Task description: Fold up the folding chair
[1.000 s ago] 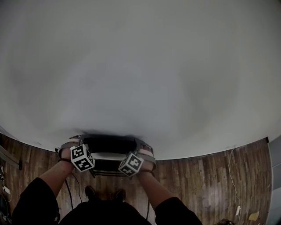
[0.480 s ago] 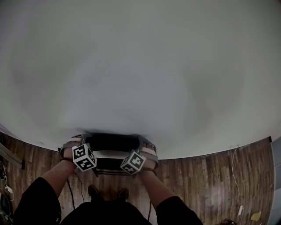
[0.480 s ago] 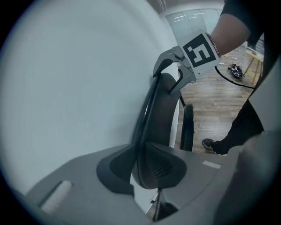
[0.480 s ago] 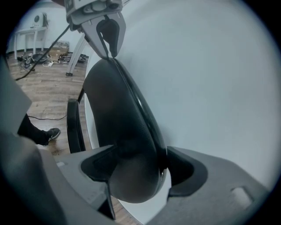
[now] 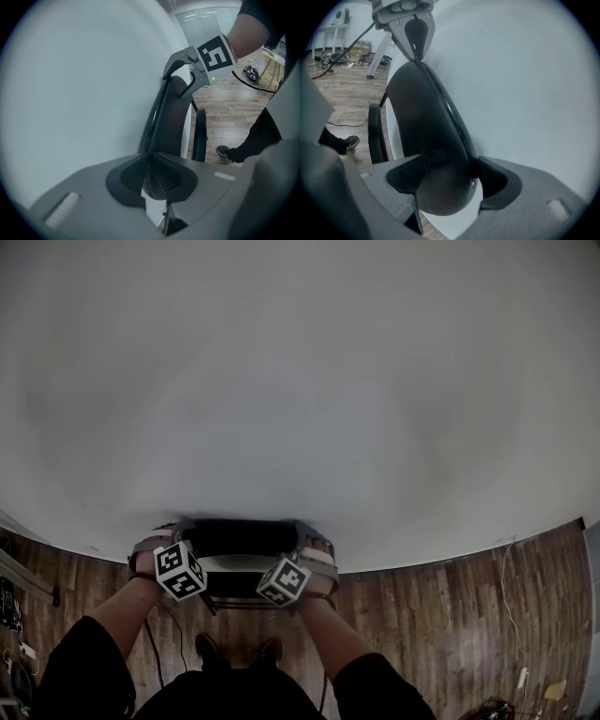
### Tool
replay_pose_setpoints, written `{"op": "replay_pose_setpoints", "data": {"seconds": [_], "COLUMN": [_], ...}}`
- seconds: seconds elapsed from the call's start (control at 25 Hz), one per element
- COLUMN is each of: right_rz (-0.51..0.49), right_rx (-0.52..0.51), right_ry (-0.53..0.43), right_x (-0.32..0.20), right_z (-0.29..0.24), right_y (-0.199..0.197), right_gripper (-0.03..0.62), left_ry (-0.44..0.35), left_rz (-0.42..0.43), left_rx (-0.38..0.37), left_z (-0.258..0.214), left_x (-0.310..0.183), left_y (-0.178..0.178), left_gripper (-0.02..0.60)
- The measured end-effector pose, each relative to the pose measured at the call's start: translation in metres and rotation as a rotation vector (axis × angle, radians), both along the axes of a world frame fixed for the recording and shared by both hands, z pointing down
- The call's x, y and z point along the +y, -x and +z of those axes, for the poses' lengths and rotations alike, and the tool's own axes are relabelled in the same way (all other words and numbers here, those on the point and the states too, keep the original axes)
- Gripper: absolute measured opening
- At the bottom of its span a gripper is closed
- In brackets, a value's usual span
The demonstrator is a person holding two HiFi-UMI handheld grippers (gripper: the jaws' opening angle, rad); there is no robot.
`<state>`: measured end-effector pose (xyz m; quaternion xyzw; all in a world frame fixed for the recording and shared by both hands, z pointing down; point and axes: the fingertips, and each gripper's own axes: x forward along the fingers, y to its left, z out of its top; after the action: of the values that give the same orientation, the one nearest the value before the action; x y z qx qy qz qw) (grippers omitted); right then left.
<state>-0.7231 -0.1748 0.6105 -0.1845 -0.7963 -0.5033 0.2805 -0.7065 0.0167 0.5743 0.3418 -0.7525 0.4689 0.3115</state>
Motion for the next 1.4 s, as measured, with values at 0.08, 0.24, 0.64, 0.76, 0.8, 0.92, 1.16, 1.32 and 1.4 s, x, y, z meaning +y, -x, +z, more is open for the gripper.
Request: {"op": "replay_pose_setpoints", "data": {"seconds": [0.08, 0.24, 0.64, 0.76, 0.8, 0.92, 1.16, 1.32, 1.4], "right_rz": [0.007, 0.012, -0.047, -0.053, -0.057, -0.067, -0.107, -0.136, -0.141], "right_rx": [0.000, 0.005, 0.044, 0.054, 0.053, 0.048, 0.068, 0.079, 0.083], "right_ry": [-0.003, -0.010, -0.077, -0.026, -0.009, 0.040, 0.148, 0.199, 0.225], "right_x": [0.000, -0.002, -0.006, -0.004, -0.003, -0.003, 0.011, 0.024, 0.029], "right_z": [0.000, 0.002, 0.000, -0.004, -0.008, -0.019, -0.025, -0.031, -0.034], "right_y": [0.000, 0.003, -0.003, -0.007, -0.008, -0.013, -0.035, -0.048, -0.057], "right_gripper": [0.340, 0.339, 0.324, 0.324, 0.324, 0.324, 0.314, 0.310, 0.300], "left_ry": [0.005, 0.026, 0.035, 0.024, 0.017, -0.022, -0.143, -0.174, -0.193], "left_rz": [0.002, 0.013, 0.011, -0.002, -0.011, -0.055, -0.173, -0.206, -0.215], "left_rx": [0.004, 0.016, -0.015, -0.016, -0.016, -0.013, 0.020, 0.021, 0.018], "left_z": [0.001, 0.001, -0.013, -0.017, -0.019, -0.024, -0.024, -0.028, -0.029], "left_x": [0.000, -0.003, 0.003, 0.000, -0.001, -0.004, -0.004, 0.000, 0.001], "left_y": [0.001, 0.005, 0.009, 0.005, 0.003, -0.006, -0.034, -0.051, -0.061], "left_gripper": [0.038, 0.040, 0.020, 0.021, 0.021, 0.021, 0.021, 0.021, 0.021]}}
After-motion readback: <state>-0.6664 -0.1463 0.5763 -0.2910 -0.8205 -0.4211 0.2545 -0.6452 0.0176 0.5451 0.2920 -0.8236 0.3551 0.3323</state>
